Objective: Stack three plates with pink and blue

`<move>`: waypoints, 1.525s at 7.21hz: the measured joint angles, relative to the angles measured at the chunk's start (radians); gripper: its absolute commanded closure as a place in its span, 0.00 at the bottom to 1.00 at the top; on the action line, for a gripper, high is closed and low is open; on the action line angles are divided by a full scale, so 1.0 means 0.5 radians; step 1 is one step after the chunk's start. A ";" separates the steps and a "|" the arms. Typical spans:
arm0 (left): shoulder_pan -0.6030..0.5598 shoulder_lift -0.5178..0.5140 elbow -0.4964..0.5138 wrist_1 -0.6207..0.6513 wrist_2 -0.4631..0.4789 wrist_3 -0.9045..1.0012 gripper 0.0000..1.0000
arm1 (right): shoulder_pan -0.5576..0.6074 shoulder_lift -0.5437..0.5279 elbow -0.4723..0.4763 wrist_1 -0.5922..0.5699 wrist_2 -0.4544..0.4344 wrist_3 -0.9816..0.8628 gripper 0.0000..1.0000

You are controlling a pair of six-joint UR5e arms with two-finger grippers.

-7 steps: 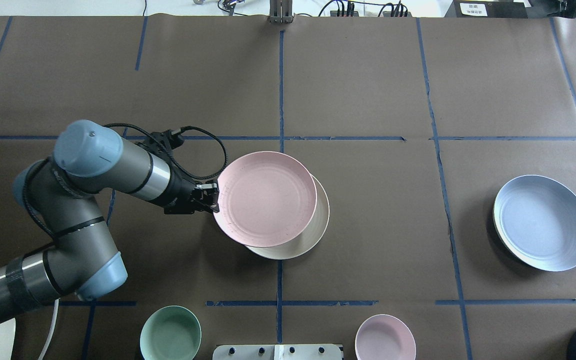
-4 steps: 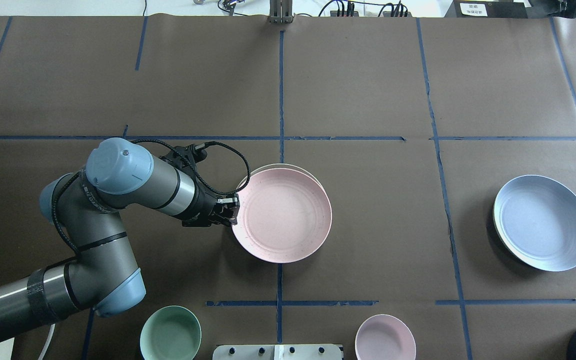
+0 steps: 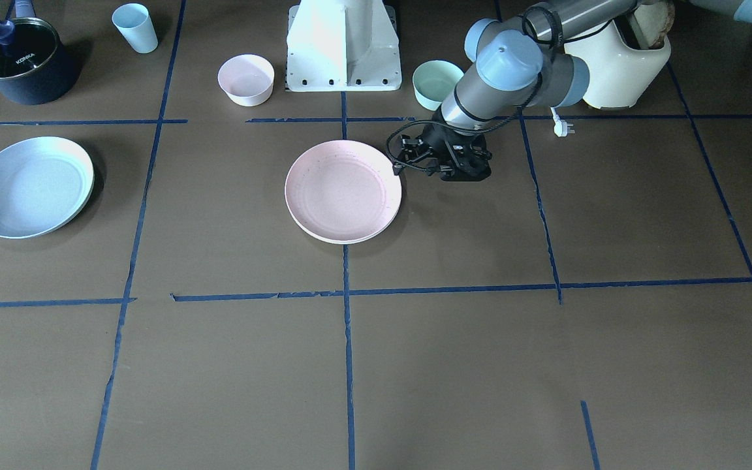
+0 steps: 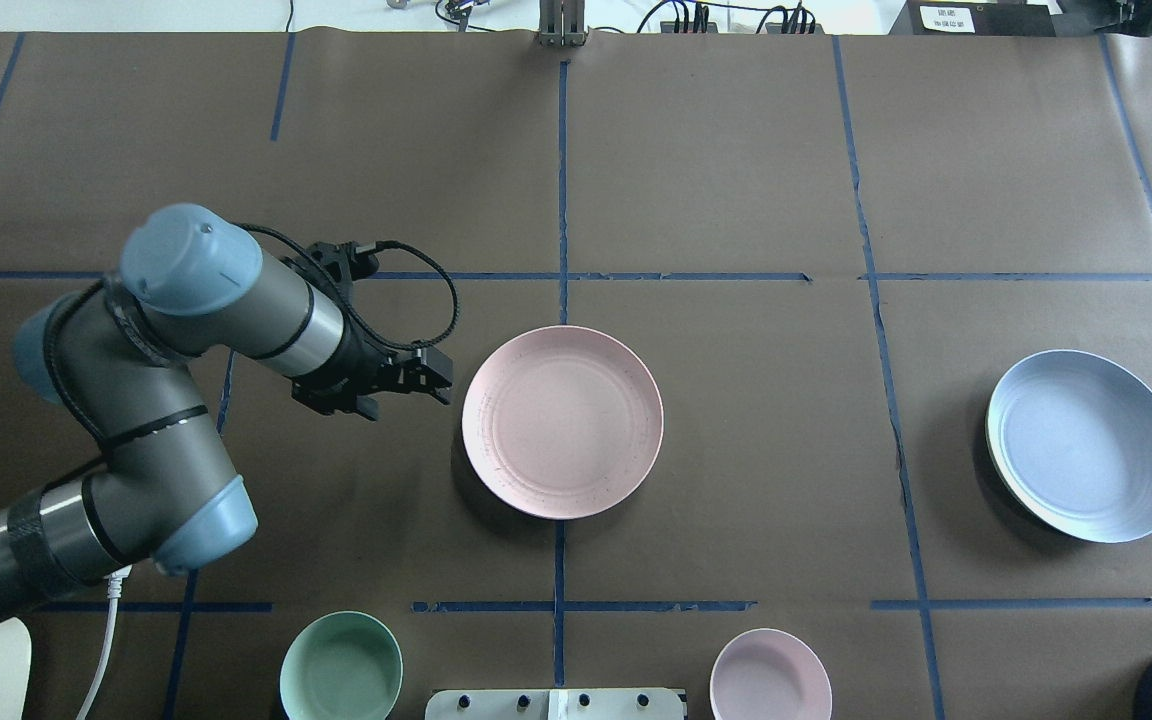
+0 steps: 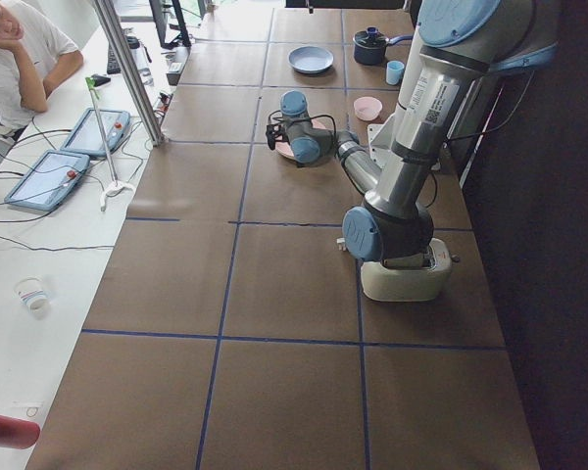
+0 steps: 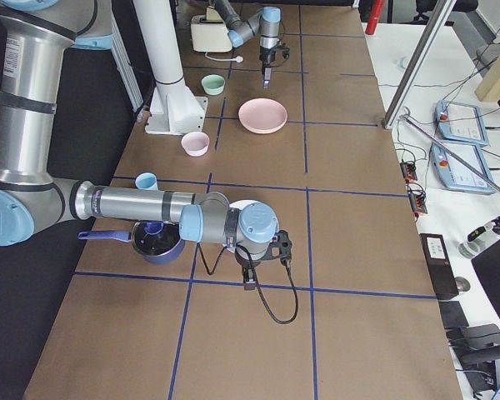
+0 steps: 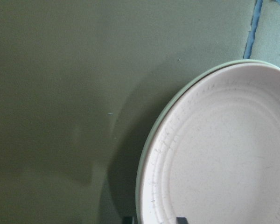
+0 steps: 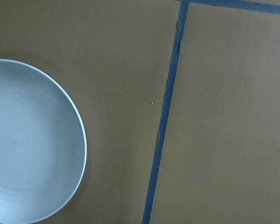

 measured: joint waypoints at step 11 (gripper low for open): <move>-1.856 1.273 -0.166 1.076 -0.464 3.269 0.00 | -0.080 -0.023 0.003 0.177 0.108 0.288 0.00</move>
